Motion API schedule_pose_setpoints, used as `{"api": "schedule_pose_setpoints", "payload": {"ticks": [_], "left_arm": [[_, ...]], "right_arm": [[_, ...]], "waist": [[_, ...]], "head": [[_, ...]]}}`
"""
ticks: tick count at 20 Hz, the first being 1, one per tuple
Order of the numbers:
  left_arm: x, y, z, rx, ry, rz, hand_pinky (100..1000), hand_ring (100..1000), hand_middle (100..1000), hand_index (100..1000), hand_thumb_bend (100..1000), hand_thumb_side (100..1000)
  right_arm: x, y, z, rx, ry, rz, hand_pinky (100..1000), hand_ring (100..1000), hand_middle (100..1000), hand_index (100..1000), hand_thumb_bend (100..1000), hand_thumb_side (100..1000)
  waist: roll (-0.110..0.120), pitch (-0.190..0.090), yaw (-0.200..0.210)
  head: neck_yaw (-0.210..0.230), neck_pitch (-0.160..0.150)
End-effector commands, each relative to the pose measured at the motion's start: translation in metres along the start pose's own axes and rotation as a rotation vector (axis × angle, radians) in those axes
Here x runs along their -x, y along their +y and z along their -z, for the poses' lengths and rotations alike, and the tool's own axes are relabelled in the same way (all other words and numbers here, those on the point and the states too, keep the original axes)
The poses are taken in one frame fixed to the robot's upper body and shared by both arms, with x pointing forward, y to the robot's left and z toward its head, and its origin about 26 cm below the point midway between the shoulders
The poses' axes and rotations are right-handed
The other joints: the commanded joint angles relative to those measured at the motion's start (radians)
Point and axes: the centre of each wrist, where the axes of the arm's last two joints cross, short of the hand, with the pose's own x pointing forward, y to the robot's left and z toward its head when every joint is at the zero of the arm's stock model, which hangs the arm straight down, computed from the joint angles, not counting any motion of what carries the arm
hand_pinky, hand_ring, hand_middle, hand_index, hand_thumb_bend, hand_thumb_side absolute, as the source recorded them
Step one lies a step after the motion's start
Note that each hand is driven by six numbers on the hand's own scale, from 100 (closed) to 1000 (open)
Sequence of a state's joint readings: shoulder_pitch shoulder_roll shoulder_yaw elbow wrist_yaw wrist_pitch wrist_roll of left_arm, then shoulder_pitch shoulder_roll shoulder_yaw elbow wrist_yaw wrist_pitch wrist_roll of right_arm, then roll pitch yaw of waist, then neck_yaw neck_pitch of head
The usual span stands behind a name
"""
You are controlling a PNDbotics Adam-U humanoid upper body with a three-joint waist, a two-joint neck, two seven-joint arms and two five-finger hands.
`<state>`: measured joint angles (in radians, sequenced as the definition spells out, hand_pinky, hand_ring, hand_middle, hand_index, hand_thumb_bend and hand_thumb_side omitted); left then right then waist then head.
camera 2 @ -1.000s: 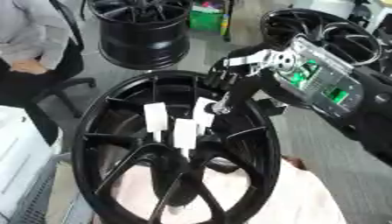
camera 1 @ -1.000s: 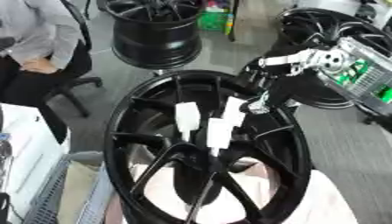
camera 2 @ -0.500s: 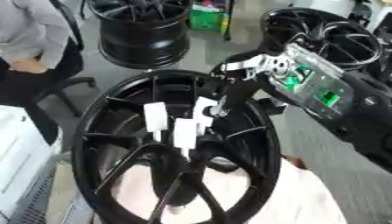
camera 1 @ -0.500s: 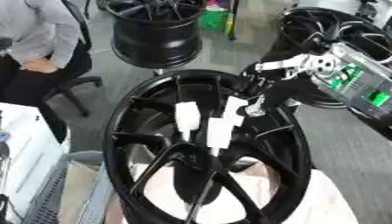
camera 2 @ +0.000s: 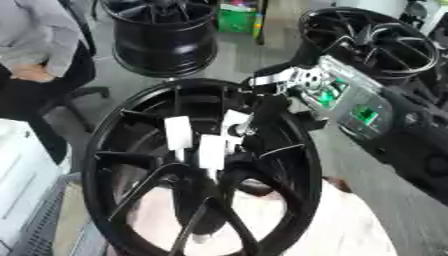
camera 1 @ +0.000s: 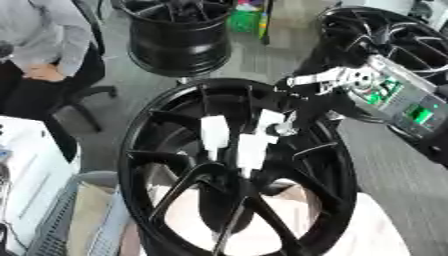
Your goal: Pull the pin out of the wheel hub.
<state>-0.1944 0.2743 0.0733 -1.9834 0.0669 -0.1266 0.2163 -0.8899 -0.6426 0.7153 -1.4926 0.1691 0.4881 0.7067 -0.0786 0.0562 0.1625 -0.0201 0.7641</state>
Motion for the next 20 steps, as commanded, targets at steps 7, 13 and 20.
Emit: {"api": "schedule_pose_setpoints", "payload": {"ticks": [7,13,20], "left_arm": [[-0.006,-0.001,0.004,0.006,-0.026,-0.006,760,828,649,851,100,715],[-0.007,-0.001,0.005,0.009,-0.028,-0.008,760,829,649,851,100,716],[-0.006,-0.001,0.005,0.010,-0.026,-0.008,760,829,649,851,100,716]], "right_arm": [[0.016,-0.003,-0.006,0.039,0.045,0.025,828,837,811,860,347,315],[0.012,0.000,-0.009,0.045,0.022,0.037,822,829,781,831,312,338],[0.010,0.000,-0.010,0.072,0.020,0.063,817,818,741,794,289,336]], "waist": [[0.004,-0.004,0.003],[0.003,-0.002,0.005],[0.003,-0.001,0.006]], "head": [[-0.005,-0.009],[-0.006,-0.009],[-0.007,-0.009]]}}
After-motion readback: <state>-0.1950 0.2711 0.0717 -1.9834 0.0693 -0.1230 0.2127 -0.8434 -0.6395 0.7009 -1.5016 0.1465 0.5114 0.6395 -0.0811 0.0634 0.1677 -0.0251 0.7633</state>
